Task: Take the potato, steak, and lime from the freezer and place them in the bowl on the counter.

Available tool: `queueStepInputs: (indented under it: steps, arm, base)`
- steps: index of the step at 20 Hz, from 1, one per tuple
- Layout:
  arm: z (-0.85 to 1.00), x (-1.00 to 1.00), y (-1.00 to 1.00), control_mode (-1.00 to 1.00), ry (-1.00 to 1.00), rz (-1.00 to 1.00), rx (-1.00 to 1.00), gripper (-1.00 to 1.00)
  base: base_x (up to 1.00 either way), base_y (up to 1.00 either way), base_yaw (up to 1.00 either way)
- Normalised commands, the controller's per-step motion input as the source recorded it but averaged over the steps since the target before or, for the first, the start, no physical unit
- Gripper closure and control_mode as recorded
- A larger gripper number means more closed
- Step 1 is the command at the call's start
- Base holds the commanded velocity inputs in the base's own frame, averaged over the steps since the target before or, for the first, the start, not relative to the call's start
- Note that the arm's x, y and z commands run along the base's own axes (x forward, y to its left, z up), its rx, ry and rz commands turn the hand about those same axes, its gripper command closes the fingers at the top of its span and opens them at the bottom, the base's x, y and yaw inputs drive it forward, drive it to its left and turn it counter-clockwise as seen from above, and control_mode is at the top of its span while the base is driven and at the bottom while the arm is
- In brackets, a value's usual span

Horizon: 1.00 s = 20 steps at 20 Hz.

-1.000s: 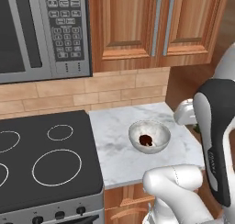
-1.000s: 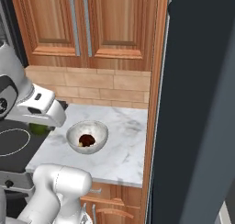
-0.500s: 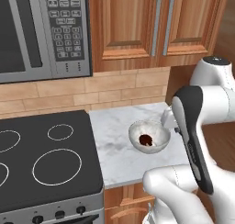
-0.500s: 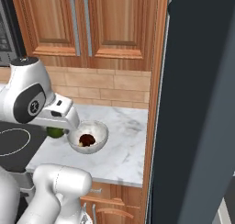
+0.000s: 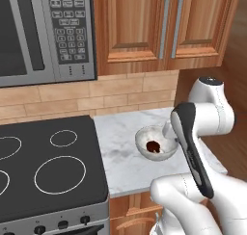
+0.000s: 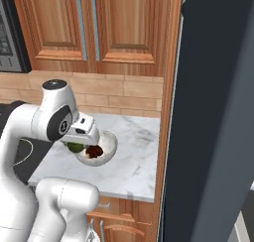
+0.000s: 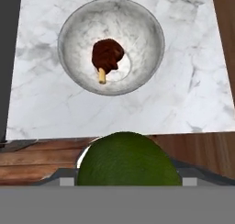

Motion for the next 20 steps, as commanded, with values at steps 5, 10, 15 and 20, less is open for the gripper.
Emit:
queueStepInputs:
  steps: [5, 10, 15, 20]
  arm:
    - [-0.5, 0.56, 0.0, -1.0, 0.01, 0.01, 0.0, 1.0]
    - [-0.38, 0.61, -0.06, -1.0, 0.01, 0.01, 0.0, 1.0]
    - [-0.39, 0.58, -0.11, -1.0, 0.01, 0.01, 0.0, 1.0]
    - [-0.38, 0.53, -0.09, -1.0, 0.01, 0.0, 0.0, 1.0]
  base:
    - [0.0, 0.0, 0.0]
    - [0.0, 0.0, 0.0]
    - [0.0, 0.0, 0.0]
    - [0.0, 0.0, 0.0]
